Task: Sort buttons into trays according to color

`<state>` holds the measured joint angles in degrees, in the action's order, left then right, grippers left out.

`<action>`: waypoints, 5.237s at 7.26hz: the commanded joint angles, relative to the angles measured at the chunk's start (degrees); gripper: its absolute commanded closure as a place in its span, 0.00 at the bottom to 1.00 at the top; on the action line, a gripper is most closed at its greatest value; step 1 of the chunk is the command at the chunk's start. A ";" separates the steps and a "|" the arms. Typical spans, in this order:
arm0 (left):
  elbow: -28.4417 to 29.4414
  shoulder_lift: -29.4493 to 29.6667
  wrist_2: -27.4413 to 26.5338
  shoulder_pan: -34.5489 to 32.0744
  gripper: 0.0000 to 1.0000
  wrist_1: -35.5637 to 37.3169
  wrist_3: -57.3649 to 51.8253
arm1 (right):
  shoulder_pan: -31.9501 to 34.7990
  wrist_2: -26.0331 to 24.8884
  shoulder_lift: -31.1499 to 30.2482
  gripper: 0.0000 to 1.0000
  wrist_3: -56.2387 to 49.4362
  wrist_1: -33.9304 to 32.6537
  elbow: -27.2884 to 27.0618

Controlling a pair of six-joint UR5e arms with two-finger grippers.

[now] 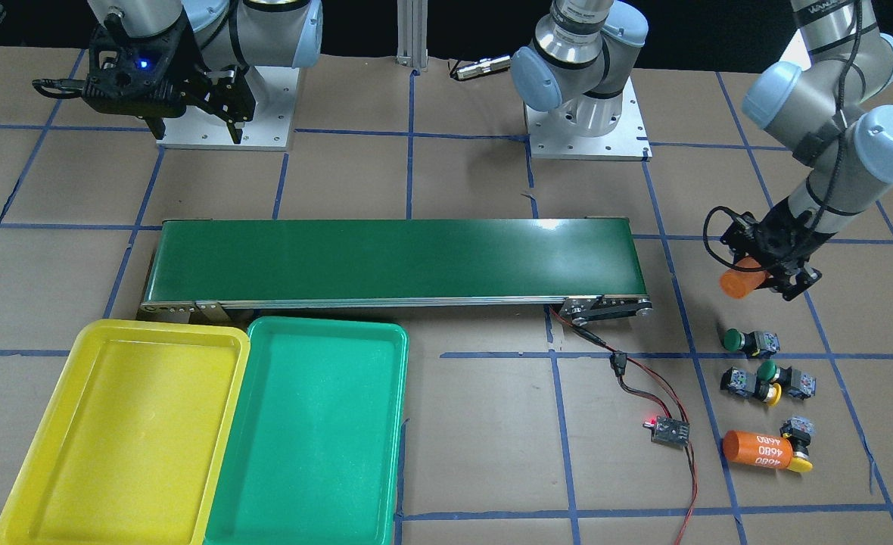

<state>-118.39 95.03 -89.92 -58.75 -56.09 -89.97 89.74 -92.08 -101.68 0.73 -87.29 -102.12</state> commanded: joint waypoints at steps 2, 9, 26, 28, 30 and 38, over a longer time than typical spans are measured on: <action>-2.53 -5.46 2.47 -19.05 1.00 -4.56 -0.30 | 0.00 -0.03 -0.45 0.00 0.41 0.54 -0.19; -12.29 -7.40 2.47 -23.25 0.00 4.14 3.37 | 0.00 0.05 -0.45 0.00 -0.29 -0.16 -0.54; 37.26 33.19 -0.35 -9.72 0.00 -2.91 -19.19 | 0.00 0.05 -0.80 0.00 0.41 0.71 -0.54; 36.40 34.16 -0.26 -9.63 0.25 -1.32 -20.33 | 0.18 0.93 -0.89 0.00 0.41 0.89 -0.54; 36.04 34.61 0.18 -9.80 0.81 -0.16 -19.99 | 0.18 0.94 -0.54 0.00 0.32 0.27 -0.54; 6.67 4.50 -0.34 -17.42 0.95 -3.64 -0.98 | 0.18 0.84 -0.80 0.00 0.59 -0.08 -0.54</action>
<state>-102.73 105.46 -89.72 -72.65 -63.35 -97.39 89.91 -91.69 -102.49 1.32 -87.22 -102.66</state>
